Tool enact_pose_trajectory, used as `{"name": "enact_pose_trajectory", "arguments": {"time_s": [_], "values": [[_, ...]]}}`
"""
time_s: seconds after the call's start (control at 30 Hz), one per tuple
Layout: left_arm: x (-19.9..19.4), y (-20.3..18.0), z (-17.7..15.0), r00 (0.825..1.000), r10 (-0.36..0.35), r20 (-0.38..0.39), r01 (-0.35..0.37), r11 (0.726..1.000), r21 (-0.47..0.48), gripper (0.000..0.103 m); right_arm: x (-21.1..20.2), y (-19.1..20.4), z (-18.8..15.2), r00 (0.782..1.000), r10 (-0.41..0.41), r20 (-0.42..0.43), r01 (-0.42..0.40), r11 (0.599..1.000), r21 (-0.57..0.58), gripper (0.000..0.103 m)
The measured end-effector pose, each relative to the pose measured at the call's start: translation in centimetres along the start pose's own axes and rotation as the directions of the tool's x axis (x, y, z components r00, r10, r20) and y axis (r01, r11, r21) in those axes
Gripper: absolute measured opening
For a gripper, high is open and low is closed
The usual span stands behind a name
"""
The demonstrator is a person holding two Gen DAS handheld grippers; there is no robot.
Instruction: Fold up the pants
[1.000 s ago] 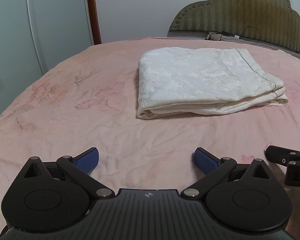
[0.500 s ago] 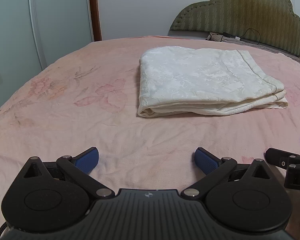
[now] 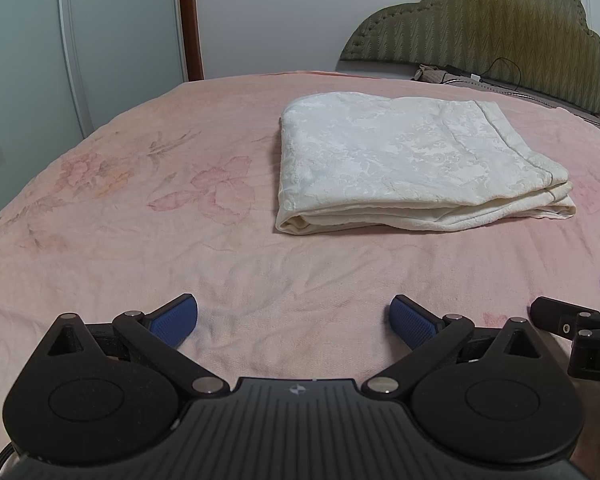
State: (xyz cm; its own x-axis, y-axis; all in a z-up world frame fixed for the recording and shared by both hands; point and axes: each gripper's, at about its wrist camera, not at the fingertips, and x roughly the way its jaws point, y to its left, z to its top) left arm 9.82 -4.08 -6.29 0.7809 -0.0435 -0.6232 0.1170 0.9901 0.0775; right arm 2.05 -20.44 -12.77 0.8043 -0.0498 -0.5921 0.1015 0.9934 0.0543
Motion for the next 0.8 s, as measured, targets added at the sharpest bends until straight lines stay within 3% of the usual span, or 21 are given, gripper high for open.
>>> {"name": "enact_pose_trajectory", "arguments": {"time_s": [0.8], "values": [[-0.07, -0.05, -0.15, 1.0, -0.005, -0.003, 0.005, 1.0, -0.014, 0.103, -0.06, 0.0, 0.0, 1.0, 0.0, 0.0, 0.0, 1.0, 0.001, 0.103]]}}
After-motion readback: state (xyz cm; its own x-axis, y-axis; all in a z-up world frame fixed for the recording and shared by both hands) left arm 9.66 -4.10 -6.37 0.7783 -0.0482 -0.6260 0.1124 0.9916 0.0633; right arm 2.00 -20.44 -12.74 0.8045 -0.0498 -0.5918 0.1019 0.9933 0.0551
